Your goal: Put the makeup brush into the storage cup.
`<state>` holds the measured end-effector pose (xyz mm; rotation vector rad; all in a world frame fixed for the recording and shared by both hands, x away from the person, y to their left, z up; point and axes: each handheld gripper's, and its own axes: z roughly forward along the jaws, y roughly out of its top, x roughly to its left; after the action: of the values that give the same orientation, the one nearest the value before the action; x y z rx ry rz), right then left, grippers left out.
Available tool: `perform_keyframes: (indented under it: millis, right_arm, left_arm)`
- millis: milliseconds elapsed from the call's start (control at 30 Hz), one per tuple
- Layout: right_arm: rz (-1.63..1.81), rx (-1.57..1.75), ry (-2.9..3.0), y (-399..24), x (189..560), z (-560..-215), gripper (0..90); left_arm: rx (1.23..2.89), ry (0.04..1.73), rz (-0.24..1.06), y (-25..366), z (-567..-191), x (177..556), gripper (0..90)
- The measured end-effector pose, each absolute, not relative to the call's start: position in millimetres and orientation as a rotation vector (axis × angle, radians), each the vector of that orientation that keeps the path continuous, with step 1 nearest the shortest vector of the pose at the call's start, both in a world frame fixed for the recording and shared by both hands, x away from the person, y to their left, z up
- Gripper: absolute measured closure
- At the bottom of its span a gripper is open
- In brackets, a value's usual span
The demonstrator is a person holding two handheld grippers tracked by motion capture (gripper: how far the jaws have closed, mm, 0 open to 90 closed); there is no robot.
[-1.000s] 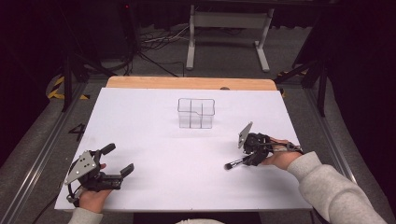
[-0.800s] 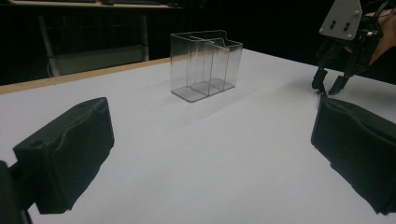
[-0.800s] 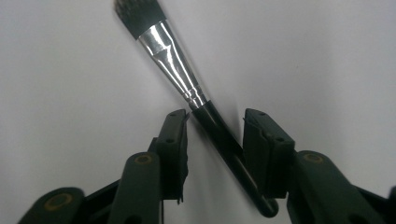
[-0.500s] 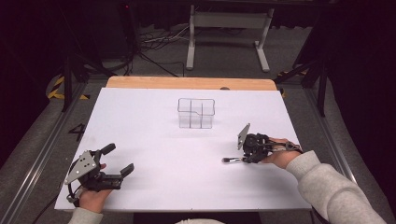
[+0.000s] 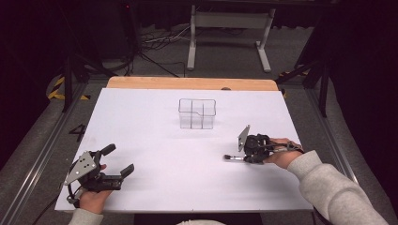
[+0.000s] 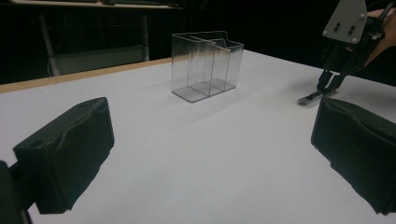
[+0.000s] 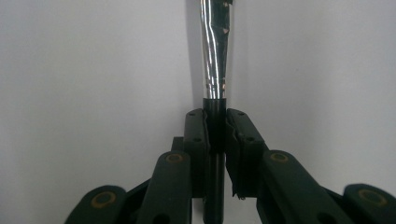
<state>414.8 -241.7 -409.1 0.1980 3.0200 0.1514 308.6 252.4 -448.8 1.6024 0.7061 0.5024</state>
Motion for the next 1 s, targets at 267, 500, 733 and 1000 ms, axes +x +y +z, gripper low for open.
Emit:
perform_keyframes:
  millis: [267,500,733,1000]
  right_arm:
    - [0.289,0.210,2.972,-243,413,-389,79.3]
    - [0.499,0.223,2.911,-246,409,-373,79.2]
    - [0.668,0.242,2.845,-248,407,-365,79.3]
    - [0.868,0.303,2.739,-258,401,-356,79.2]
  left_arm:
    - [1.604,0.706,0.500,253,-449,309,0.0]
    - [1.602,0.705,0.501,252,-449,309,0.0]
    - [1.602,0.706,0.504,252,-449,309,0.0]
    - [1.603,0.708,0.509,252,-449,309,0.0]
